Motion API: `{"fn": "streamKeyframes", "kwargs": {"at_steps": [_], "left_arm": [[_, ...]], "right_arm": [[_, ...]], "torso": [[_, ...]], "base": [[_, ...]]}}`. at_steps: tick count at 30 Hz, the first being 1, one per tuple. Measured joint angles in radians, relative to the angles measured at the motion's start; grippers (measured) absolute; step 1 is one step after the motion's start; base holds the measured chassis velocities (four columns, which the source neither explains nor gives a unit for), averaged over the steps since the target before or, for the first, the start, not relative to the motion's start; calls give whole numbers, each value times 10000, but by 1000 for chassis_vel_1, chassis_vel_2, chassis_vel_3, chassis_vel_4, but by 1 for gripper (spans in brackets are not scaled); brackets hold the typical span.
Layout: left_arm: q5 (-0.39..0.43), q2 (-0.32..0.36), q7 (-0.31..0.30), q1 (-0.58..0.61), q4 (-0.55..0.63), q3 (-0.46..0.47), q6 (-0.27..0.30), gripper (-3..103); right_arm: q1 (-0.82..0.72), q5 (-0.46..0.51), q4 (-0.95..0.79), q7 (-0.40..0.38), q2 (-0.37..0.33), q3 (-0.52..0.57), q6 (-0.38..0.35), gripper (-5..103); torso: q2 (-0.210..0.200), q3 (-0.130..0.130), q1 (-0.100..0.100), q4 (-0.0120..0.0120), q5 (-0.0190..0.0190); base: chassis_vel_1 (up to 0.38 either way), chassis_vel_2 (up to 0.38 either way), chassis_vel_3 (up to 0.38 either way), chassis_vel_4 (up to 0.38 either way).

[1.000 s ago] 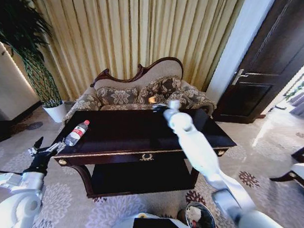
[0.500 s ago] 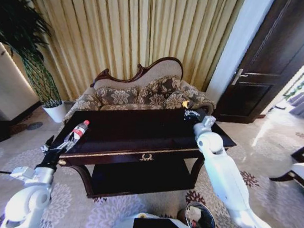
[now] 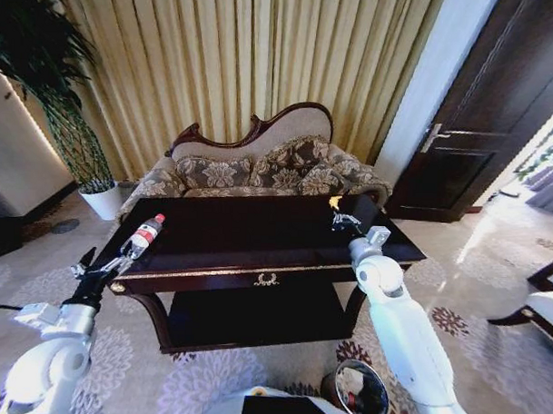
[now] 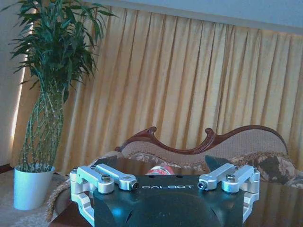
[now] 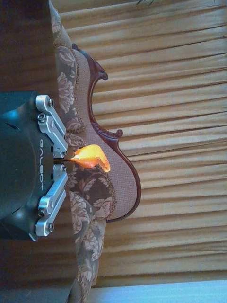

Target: Move to the front of the table and place the trash on the table into the trash bin.

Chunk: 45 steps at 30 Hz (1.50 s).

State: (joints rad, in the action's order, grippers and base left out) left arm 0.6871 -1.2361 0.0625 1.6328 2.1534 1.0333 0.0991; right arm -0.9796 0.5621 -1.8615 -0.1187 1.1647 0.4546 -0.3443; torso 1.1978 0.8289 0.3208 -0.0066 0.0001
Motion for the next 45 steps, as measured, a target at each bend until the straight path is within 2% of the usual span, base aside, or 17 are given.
{"fn": "streamKeyframes", "kwargs": {"at_steps": [16, 21, 26, 27, 32, 34, 35, 39, 42, 45], "left_arm": [[-12, -78, 22, 55, 52, -37, -50, 100], [38, 18, 34, 46, -15, -30, -74, 100], [62, -1, 40, -80, -138, -70, -176, 100], [62, -1, 40, -80, -138, -70, -176, 100], [48, -166, 34, 34, -125, -73, -287, 100], [48, -174, 32, 37, -135, -63, -310, 100], [52, -201, 22, 59, -139, -27, -342, 100], [79, -232, -4, 131, -145, 58, -359, 100], [82, -234, -5, 140, -163, 81, -371, 100], [100, -223, -37, 160, -197, 151, -379, 100]], "right_arm": [[-459, -505, 616, 1, 277, 282, 296, 2], [-987, -1039, 1594, 0, 574, 536, -44, 2], [-1599, -2260, 3730, 1, 1218, 770, -58, 2], [-1599, -2260, 3730, 1, 1218, 770, -58, 2], [-1094, -3233, 6416, 1, 1651, 925, 534, 2], [-981, -3360, 6708, 1, 1688, 944, 603, 2], [-669, -3632, 7537, 0, 1733, 959, 774, 2], [-351, -4068, 8680, 0, 1703, 811, 871, 2], [-265, -4223, 9011, 0, 1683, 721, 918, 2], [147, -4418, 10367, 0, 1633, 364, 1159, 2]], "torso": [[8, -4, -11, 4, -2], [13, -6, -15, -2, 4], [-9, 7, 13, -3, 1], [-9, 7, 13, -3, 1], [-5, 2, 4, 2, -1], [-2, 0, 0, 2, -1], [4, -4, -7, 4, 0], [5, -3, -8, 2, 0], [4, -2, -7, 0, 0], [0, 1, 0, 0, 0]], "base": [[308, -299, -296, 296], [76, -87, -122, 102], [-13, 11, 10, -7], [-65, 55, 50, -34], [-26, 46, 12, -50], [0, 0, 0, 0], [0, 0, 0, 0], [0, 0, 0, 0], [0, 0, 0, 0], [0, 0, 0, 0]]}}
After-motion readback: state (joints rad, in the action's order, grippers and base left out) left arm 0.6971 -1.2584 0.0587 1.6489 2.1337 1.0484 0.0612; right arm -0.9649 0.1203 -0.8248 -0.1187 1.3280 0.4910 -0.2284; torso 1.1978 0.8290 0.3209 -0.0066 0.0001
